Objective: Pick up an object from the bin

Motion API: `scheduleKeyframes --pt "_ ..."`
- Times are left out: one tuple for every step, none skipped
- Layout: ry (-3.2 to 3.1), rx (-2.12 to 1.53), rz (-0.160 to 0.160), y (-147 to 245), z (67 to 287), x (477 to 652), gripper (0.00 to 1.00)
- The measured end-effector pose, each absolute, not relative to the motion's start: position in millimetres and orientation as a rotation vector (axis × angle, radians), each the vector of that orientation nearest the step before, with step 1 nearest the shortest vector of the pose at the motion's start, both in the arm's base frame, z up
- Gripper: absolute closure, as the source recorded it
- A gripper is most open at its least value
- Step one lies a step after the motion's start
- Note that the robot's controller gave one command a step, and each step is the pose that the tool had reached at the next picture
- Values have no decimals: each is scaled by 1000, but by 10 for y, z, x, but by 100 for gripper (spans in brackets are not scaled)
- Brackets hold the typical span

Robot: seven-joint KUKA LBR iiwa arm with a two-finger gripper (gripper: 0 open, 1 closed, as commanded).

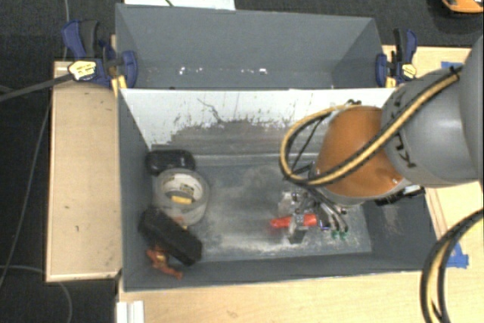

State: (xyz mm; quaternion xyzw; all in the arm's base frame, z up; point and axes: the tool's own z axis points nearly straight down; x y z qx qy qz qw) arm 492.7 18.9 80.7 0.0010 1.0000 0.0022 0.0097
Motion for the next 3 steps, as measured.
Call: scheduleKeyframes --pt "3117 3 8 191 1738 4968 100" --pt "3132 -28 7 263 1836 4866 100" --pt "3110 -52 8 213 2749 4913 100"
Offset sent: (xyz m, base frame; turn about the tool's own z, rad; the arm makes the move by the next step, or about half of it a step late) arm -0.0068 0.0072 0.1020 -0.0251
